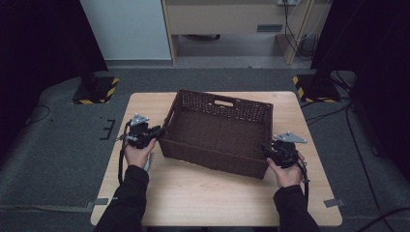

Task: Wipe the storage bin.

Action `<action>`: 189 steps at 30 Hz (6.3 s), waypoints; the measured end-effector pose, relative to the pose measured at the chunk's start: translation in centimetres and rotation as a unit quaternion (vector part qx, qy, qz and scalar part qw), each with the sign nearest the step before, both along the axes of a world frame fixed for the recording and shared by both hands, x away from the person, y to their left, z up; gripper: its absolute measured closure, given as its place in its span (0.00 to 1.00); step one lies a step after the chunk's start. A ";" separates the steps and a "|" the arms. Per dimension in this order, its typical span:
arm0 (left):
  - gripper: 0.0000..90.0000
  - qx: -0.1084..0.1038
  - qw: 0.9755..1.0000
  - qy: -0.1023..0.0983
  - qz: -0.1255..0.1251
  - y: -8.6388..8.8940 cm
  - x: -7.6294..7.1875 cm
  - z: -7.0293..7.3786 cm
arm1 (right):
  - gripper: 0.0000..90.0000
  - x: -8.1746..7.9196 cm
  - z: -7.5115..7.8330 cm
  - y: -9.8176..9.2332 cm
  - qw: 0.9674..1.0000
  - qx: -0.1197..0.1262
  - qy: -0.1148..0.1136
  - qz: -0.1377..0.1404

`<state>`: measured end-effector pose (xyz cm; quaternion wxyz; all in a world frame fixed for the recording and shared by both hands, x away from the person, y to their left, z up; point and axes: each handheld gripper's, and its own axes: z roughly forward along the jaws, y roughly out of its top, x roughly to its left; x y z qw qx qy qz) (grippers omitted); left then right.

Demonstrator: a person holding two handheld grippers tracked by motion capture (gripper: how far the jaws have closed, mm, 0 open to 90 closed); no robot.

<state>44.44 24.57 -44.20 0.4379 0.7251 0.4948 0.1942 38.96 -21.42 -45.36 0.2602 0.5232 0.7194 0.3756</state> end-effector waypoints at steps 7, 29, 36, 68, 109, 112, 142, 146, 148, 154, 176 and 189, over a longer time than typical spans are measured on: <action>0.82 0.012 1.000 0.004 -0.002 -0.6 0.2 -0.4 | 0.67 0.1 0.0 -0.1 1.000 -0.005 0.002 0.003; 0.75 0.035 0.999 0.001 -0.014 -1.3 -0.8 -0.7 | 0.68 -0.5 -0.2 -1.4 1.000 0.016 -0.005 0.024; 0.75 0.040 0.999 0.000 -0.002 -1.5 -3.0 -0.7 | 0.68 -0.9 -0.1 -1.5 0.999 0.004 -0.004 0.035; 0.64 0.013 1.000 -0.023 0.008 -1.2 -7.5 0.3 | 0.78 0.8 0.3 -2.5 0.998 -0.001 0.011 0.062; 0.82 0.074 0.993 0.077 0.055 7.6 -7.6 -5.7 | 0.76 -0.5 0.2 -3.4 0.998 0.008 0.006 0.060; 0.88 0.069 0.993 0.077 0.050 7.5 -7.6 -5.6 | 0.75 -0.4 0.2 -3.4 0.998 0.012 0.005 0.058; 0.91 0.030 0.999 0.010 0.038 3.7 -1.5 -1.2 | 0.78 0.7 0.4 -3.3 0.998 -0.002 0.014 0.063; 0.91 0.042 0.998 0.017 0.038 2.8 0.3 -1.8 | 0.78 1.1 0.3 -3.6 0.998 0.000 0.013 0.069; 0.90 0.047 0.998 0.017 0.036 2.6 0.6 -2.0 | 0.78 1.2 0.3 -3.7 0.997 0.002 0.014 0.070; 0.90 0.065 0.997 0.032 0.022 1.2 2.9 -3.6 | 0.78 1.2 0.3 -3.6 0.997 0.001 0.012 0.070; 0.91 -0.002 0.999 -0.038 -0.023 1.0 1.7 0.5 | 0.77 1.2 0.2 -3.8 0.997 0.005 0.007 0.072; 0.91 0.052 0.996 0.063 -0.027 0.3 3.3 -5.4 | 0.77 1.1 0.2 -3.8 0.997 0.005 0.006 0.072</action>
